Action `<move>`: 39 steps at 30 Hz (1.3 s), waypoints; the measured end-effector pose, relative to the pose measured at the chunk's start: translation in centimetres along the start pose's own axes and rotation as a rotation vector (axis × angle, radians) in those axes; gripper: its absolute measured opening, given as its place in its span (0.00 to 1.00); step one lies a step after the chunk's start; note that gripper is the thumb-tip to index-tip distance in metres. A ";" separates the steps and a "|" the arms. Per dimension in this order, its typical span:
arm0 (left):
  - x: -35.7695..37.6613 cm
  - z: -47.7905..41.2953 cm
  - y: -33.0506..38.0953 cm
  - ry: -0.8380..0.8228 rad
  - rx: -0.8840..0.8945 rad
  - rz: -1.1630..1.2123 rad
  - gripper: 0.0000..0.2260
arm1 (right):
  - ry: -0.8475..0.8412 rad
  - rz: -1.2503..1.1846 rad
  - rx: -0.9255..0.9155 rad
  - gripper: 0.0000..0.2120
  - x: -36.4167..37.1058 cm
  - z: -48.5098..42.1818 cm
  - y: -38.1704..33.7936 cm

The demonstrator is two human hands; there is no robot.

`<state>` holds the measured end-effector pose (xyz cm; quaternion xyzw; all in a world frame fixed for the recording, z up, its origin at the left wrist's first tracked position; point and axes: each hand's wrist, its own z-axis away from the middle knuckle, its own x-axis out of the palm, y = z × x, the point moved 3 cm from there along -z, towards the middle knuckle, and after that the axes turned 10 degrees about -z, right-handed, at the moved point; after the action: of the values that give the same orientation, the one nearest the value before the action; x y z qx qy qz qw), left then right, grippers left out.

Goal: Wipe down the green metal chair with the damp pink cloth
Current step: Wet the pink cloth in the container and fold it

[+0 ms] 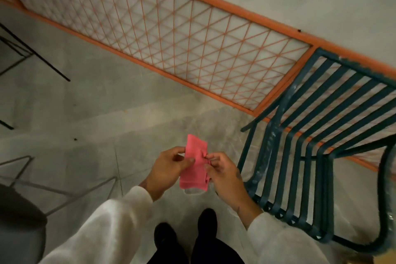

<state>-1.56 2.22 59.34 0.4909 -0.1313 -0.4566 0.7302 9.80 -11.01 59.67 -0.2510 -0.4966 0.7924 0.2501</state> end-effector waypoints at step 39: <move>35.2 9.5 20.8 -0.312 0.093 -0.037 0.10 | 0.352 -0.079 -0.124 0.09 -38.5 14.7 -1.1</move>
<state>22.88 -29.33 72.34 0.4496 -0.2552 -0.5340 0.6690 29.31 -45.11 72.05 -0.3812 -0.5024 0.6937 0.3479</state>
